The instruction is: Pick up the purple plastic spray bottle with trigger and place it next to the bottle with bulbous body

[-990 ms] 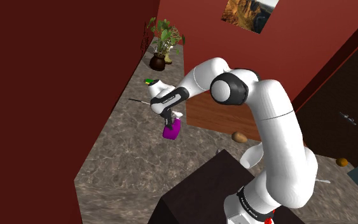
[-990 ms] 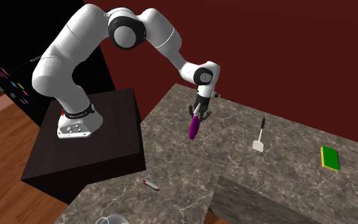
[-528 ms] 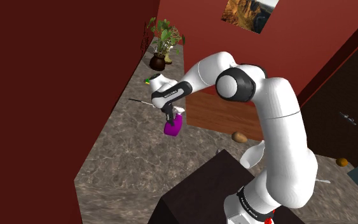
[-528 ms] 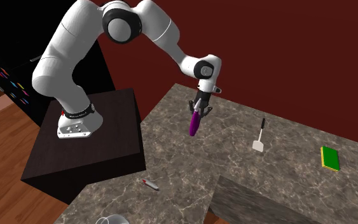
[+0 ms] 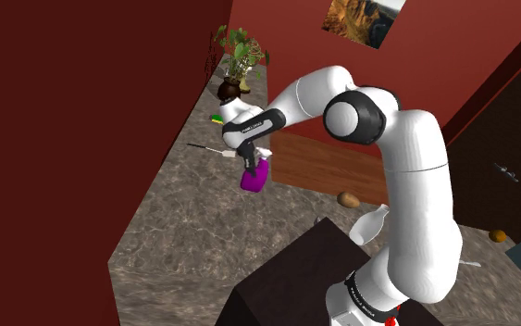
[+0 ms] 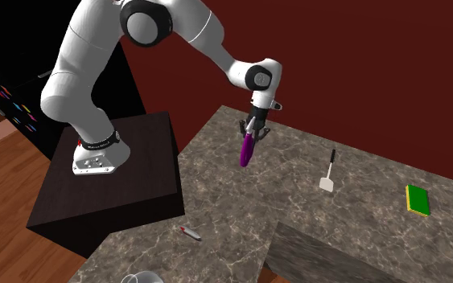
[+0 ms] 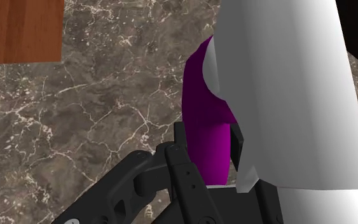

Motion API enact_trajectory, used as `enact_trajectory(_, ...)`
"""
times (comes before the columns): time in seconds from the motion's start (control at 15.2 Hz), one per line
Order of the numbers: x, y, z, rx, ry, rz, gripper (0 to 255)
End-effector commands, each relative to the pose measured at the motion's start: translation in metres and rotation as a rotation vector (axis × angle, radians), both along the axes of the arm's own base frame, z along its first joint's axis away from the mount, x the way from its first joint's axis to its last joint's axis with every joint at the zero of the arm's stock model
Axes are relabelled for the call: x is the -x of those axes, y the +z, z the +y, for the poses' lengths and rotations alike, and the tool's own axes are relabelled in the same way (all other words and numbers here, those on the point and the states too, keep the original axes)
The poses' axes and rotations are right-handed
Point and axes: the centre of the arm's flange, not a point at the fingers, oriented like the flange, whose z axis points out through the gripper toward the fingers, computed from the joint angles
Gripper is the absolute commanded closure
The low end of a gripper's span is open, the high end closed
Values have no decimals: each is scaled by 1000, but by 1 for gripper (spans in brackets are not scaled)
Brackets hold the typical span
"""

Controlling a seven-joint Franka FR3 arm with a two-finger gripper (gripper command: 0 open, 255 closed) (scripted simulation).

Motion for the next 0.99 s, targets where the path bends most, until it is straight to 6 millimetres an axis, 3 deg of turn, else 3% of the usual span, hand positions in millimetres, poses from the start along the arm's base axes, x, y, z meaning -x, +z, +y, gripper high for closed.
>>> enact_trajectory(0.0, -1, 11, 0, 0, 0, 0, 255)
enact_trajectory(0.92, -1, 85, 0, 0, 0, 0, 255)
